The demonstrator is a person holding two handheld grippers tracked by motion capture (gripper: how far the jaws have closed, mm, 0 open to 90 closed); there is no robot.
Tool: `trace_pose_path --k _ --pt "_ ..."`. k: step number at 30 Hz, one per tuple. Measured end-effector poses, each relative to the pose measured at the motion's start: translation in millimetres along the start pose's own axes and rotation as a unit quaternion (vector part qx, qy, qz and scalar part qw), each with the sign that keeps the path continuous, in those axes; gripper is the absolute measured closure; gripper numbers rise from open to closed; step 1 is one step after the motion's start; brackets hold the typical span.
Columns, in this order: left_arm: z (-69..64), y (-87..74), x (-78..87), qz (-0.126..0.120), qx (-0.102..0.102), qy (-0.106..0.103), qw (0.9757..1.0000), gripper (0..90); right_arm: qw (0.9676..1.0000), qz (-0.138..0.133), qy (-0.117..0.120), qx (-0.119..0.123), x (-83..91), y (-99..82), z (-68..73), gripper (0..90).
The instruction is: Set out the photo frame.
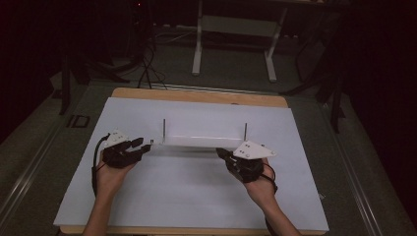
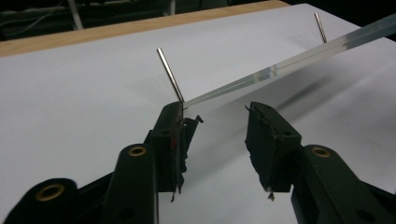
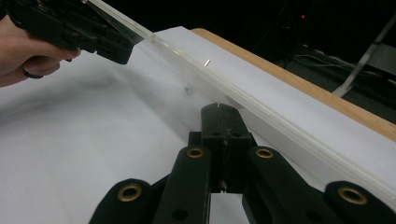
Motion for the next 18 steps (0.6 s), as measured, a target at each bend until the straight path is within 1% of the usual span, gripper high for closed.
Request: trace_pose_path --k 3,4,5,6,7,8,12,14,17,18 --pt "-1.3 1.1 0.5 -0.001 -0.006 0.001 1.0 55.7 1.0 0.001 0.0 0.0 0.0 0.8 -0.7 90.0" --pt "-2.9 1.6 0.4 -0.001 -0.011 -0.002 0.9999 55.6 1.0 0.0 -0.001 0.0 -0.1 1.6 -1.5 90.0" --pt "-2.9 1.6 0.4 -0.001 -0.011 -0.002 0.9999 54.5 1.0 0.0 -0.001 0.0 -0.1 1.6 -1.5 90.0" --pt "-5.4 2.1 -0.8 0.002 -0.024 0.005 0.9997 53.2 1.0 -0.002 -0.002 -0.001 -0.1 2.6 -2.5 90.0" --pt "-5.4 2.1 -0.8 0.002 -0.024 0.005 0.9997 53.0 1.0 -0.002 -0.002 -0.001 -0.1 2.6 -2.5 90.0" --pt "-6.6 2.6 -1.4 0.0 -0.027 0.003 0.9996 53.0 1.0 -0.002 -0.003 -0.001 -0.1 2.9 -2.9 90.0" --pt "-9.2 6.4 -3.0 -0.01 -0.033 0.006 0.9994 47.9 1.0 -0.005 -0.006 -0.002 0.0 5.0 -6.1 90.0" --pt "-10.7 8.6 -4.0 -0.017 -0.037 0.003 0.9992 45.5 0.9999 -0.006 -0.008 -0.002 -0.2 5.9 -7.2 90.0" --pt "-13.7 11.4 -5.7 -0.024 -0.048 0.006 0.9985 43.9 0.9999 -0.007 -0.009 -0.002 -0.6 6.8 -8.8 90.0" --pt "-14.8 12.2 -6.0 -0.027 -0.051 0.004 0.9983 43.1 0.9999 -0.008 -0.01 -0.003 -0.7 6.9 -9.2 90.0"
Point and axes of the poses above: each handheld gripper's, and its own axes: x roughly backward along the jaws, y roughly out of its top, z roughly to its left, the point moved 1 cm from there along -x, roughly forward along the jaws, and after that the axes turned 2 degrees about x, right-handed, at the moved point
